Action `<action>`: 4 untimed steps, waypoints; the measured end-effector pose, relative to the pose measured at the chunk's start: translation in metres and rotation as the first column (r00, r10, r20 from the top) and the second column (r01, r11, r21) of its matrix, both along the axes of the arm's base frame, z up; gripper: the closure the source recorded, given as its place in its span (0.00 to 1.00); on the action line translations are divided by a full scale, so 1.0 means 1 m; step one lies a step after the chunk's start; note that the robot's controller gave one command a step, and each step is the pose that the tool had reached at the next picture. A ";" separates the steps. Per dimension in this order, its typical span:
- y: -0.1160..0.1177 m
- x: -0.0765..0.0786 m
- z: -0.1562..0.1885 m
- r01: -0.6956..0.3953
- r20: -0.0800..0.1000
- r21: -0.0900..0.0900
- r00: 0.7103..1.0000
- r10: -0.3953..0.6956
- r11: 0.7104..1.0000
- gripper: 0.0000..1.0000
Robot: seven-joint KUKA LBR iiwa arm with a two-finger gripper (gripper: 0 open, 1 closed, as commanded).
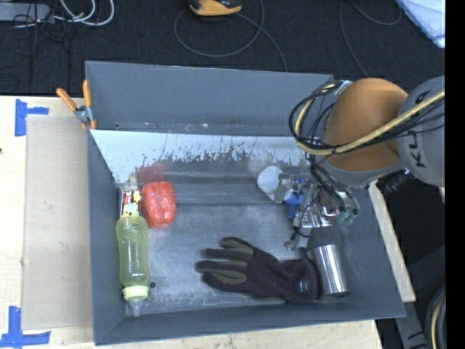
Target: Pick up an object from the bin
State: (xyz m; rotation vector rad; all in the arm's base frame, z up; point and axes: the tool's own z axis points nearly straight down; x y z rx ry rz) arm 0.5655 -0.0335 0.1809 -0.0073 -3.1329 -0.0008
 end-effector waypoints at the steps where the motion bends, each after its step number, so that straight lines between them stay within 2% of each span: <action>1: 0.000 0.001 0.005 -0.001 0.008 0.000 1.000 0.001 1.000 0.00; 2: 0.005 -0.007 -0.015 -0.177 0.012 -0.001 0.984 0.177 0.984 0.00; 3: 0.045 -0.017 -0.063 -0.359 0.008 0.000 0.933 0.359 0.933 0.00; 4: 0.048 -0.035 -0.102 -0.480 0.016 -0.001 0.877 0.480 0.877 1.00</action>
Offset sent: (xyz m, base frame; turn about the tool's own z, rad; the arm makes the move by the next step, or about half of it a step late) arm -0.0402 0.0234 -0.0920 -0.7322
